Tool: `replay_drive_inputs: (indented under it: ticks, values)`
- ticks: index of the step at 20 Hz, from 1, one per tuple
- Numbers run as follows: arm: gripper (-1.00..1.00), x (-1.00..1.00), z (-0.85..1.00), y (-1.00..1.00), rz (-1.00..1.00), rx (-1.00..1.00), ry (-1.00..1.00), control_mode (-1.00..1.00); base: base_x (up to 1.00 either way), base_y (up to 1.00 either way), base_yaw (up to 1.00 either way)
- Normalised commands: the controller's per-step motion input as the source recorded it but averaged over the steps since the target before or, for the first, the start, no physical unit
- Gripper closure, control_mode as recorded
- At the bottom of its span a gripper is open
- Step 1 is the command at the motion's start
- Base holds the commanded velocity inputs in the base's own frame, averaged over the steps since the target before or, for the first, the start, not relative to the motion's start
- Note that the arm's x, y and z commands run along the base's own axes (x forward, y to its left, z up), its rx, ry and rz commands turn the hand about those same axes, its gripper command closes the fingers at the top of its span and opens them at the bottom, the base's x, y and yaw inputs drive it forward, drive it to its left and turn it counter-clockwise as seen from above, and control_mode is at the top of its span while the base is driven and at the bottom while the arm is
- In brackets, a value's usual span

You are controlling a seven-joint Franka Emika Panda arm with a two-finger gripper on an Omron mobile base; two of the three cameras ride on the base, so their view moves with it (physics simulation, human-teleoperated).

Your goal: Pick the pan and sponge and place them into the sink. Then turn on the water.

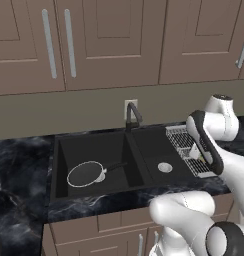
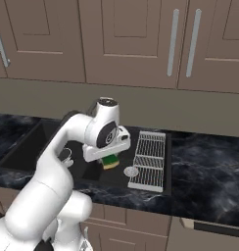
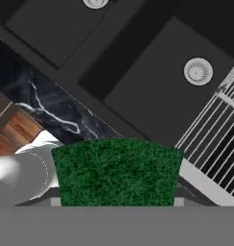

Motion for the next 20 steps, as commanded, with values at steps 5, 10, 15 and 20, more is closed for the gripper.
replay_drive_inputs:
  ticks: [5,10,15,20]
  values:
    - [1.00,0.23,0.00,1.00,0.26,0.00,0.06,-1.00,0.00,0.00,0.00]
    - [1.00,0.37,0.00,1.00,0.23,-0.02,0.00,-1.00,0.00,0.00,0.00]
    - [1.00,0.39,0.00,1.00,0.20,-0.01,0.00,-1.00,0.00,0.00,0.00]
    - [1.00,0.18,-0.26,1.00,0.18,0.00,0.00,-1.00,0.00,0.00,0.00]
